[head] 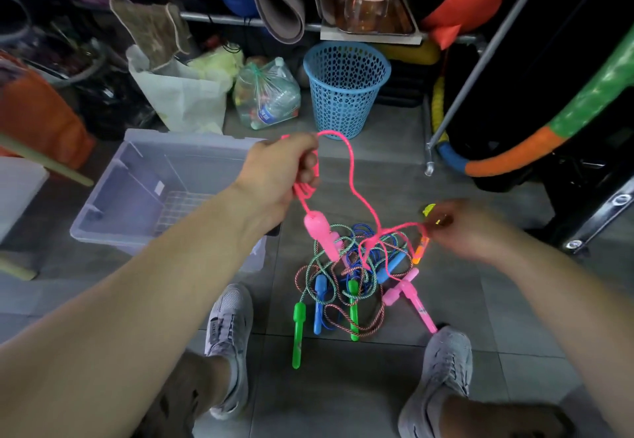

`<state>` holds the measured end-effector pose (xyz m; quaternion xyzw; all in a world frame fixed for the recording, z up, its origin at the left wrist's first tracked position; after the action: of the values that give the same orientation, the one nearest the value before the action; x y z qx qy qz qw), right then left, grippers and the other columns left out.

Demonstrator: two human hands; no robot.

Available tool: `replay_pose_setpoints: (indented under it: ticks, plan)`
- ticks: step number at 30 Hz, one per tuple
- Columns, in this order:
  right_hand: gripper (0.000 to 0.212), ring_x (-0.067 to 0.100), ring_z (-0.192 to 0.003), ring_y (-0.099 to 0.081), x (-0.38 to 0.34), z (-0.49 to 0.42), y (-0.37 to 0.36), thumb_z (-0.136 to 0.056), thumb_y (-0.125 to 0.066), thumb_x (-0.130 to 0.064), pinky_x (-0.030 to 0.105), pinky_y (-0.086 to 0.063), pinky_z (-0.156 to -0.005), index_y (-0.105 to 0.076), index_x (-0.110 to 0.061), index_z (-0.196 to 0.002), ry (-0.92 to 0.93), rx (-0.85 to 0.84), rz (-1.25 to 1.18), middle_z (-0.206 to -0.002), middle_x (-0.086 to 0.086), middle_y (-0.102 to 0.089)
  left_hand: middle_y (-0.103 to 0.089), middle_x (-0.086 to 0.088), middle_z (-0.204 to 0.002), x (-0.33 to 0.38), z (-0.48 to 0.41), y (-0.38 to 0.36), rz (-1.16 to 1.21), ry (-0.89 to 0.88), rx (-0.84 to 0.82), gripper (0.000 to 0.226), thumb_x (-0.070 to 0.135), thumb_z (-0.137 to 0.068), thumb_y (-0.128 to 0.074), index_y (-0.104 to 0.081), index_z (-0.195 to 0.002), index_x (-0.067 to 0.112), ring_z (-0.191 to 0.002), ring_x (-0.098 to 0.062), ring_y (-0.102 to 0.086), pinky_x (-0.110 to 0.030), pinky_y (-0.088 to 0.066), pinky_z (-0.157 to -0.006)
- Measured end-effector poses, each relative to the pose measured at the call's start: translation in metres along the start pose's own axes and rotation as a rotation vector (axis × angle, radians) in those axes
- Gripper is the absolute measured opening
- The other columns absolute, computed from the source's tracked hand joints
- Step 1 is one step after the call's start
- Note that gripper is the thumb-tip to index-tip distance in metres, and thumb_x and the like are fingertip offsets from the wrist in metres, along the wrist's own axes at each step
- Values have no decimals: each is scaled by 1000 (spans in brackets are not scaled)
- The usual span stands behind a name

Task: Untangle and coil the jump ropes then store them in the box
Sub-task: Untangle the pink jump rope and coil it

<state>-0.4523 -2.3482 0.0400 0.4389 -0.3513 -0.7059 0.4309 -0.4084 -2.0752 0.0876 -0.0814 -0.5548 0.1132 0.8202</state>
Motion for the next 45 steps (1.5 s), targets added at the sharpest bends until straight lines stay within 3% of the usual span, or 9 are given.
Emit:
replay_pose_setpoints:
  ticks: [5, 7, 12, 15, 22, 29, 34, 40, 45]
  plan:
    - [55, 9, -124, -58, -54, 18, -6, -87, -52, 12, 26, -45, -101, -60, -23, -129, 199, -147, -787, -135, -5, -61, -42, -1, -49, 10, 10, -24, 14, -48, -154, 33, 9, -96, -58, -50, -64, 10, -38, -12, -33, -25, -42, -50]
    - [61, 5, -132, -52, -83, 29, -1, -79, -62, 2, 25, -43, -108, -55, -21, -135, 357, -207, -959, -139, -5, -60, -43, -2, -48, 11, 15, -36, -22, -65, -230, 33, 8, -97, -56, -50, -65, 9, -37, -11, -32, -24, -40, -48]
    - [54, 12, -121, -61, -100, 32, 0, -76, -75, -29, 39, -52, -100, -58, -29, -127, 405, -51, -815, -128, 2, -66, -39, -5, -48, 18, 33, -63, -245, -150, -479, 35, 8, -99, -53, -54, -64, 5, -36, -10, -28, -29, -32, -51]
    - [7, 38, -95, -70, -96, 29, 1, -87, -74, -23, 53, -54, -94, -68, -20, -87, 328, -14, -818, -92, 17, -75, -41, -1, -46, 21, 36, -62, -223, -148, -484, 38, 6, -99, -52, -61, -62, 10, -37, -11, -28, -30, -31, -53]
    - [17, 10, -41, -37, -92, 33, 35, -102, -49, -16, 20, -37, -44, -57, -14, -87, 280, -25, -1378, -54, -2, -47, -37, -2, -42, 11, 17, -35, -280, -69, -330, 27, 7, -96, -54, -61, -71, 3, -37, -16, -32, -26, -37, -49]
    - [27, 11, -38, -41, -63, 30, 69, -99, -58, -31, 24, -35, -43, -66, -19, -76, 253, 440, -832, -46, -4, -53, -64, -2, -63, -4, 60, -76, -20, 157, -794, 37, 24, -92, -52, -66, -113, -3, -58, -17, -65, -27, -56, -65]
    - [46, 18, -38, -54, -68, 22, 20, -100, -50, -40, 25, -43, -47, -62, -11, -67, 105, 170, -669, -46, 0, -58, -67, -21, -126, 7, 61, -80, 203, 176, -837, 49, 14, -92, -49, -48, -137, -6, -80, -16, -74, -28, -59, -80]
    - [38, 22, -61, -64, -83, 37, -19, -104, -46, -37, 39, -57, -76, -69, -8, -93, 84, -151, -857, -61, 7, -66, -71, -4, -77, 6, 59, -77, 232, 216, -809, 47, 11, -93, -41, -49, -133, -10, -72, -16, -71, -27, -56, -74]
    - [26, 19, -42, -50, -86, 42, -24, -107, -39, -22, 24, -44, -43, -53, -3, -96, 51, -146, -1030, -58, 9, -61, -71, -8, -70, 5, 53, -74, 209, 223, -765, 49, 19, -94, -44, -51, -128, -16, -110, -34, -68, -37, -51, -101]
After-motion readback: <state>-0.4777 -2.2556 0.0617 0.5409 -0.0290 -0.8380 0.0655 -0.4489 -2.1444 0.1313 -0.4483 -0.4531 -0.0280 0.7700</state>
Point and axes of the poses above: each hand's wrist, its own z-axis away from the middle knuckle, its own y-axis out of the back of the hand, x = y × z, the point moved 10 cm from there along -z, towards the middle knuckle
